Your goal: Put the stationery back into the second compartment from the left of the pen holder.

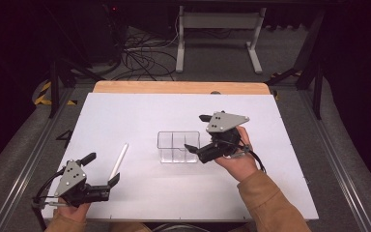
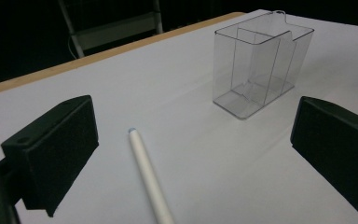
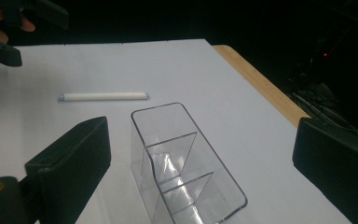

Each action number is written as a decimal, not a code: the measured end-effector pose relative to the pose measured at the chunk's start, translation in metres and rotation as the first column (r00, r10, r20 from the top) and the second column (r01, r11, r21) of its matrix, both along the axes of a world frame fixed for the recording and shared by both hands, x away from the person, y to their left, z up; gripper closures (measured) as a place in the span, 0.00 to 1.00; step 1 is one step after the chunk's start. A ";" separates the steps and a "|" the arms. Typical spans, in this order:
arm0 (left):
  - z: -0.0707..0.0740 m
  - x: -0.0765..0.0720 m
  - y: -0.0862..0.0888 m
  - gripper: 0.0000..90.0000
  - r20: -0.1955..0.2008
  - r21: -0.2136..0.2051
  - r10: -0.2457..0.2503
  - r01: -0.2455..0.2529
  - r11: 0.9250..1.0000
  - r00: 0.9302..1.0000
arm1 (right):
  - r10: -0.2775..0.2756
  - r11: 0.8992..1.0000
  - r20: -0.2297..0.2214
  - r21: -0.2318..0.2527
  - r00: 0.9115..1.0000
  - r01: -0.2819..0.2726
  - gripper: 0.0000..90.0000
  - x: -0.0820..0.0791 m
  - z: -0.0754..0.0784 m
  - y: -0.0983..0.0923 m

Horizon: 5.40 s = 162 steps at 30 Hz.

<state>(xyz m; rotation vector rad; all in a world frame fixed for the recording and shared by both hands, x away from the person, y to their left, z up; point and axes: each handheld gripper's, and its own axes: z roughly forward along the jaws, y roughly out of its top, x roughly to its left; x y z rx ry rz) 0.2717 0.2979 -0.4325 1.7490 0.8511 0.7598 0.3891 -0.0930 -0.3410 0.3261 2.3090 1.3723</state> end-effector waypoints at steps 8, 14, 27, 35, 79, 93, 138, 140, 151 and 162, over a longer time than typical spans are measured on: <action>0.009 0.005 0.001 0.01 -0.031 -0.016 -0.041 0.041 0.999 0.999 | -0.067 0.990 -0.014 0.123 0.998 0.069 0.01 -0.016 -0.012 -0.037; 0.017 0.007 -0.004 0.02 -0.047 -0.004 -0.044 0.044 0.999 0.998 | -0.146 0.976 -0.069 0.155 0.987 0.155 0.00 -0.027 -0.030 -0.063; 0.025 0.017 -0.009 0.03 -0.098 0.024 -0.082 0.085 0.996 0.992 | -0.217 0.936 -0.135 0.250 0.967 0.246 0.00 -0.047 -0.074 -0.108; 0.030 0.029 -0.016 0.04 -0.129 0.060 -0.067 0.075 0.995 0.989 | -0.243 0.918 -0.159 0.279 0.957 0.280 0.00 -0.054 -0.082 -0.116; 0.014 0.108 -0.028 0.18 -0.524 0.249 0.232 -0.113 0.962 0.820 | -0.166 0.966 -0.113 0.181 0.980 0.185 0.08 -0.063 -0.091 -0.113; 0.012 0.113 -0.033 0.29 -0.536 0.261 0.275 -0.153 0.953 0.798 | -0.133 0.969 -0.121 0.192 0.984 0.154 0.08 -0.063 -0.091 -0.113; -0.014 0.135 -0.039 0.82 -0.666 0.357 0.368 -0.156 0.921 0.649 | -0.120 0.975 -0.114 0.176 0.986 0.139 0.08 -0.062 -0.092 -0.111; -0.014 0.135 -0.039 0.83 -0.664 0.356 0.374 -0.165 0.920 0.648 | -0.119 0.975 -0.114 0.174 0.986 0.138 0.08 -0.062 -0.092 -0.110; -0.014 0.136 -0.038 0.87 -0.671 0.350 0.379 -0.179 0.920 0.637 | -0.122 0.976 -0.110 0.168 0.986 0.139 0.08 -0.062 -0.093 -0.110; 0.000 0.128 -0.031 0.87 -0.627 0.289 0.330 -0.183 0.940 0.706 | -0.118 0.976 -0.111 0.170 0.987 0.136 0.08 -0.063 -0.093 -0.109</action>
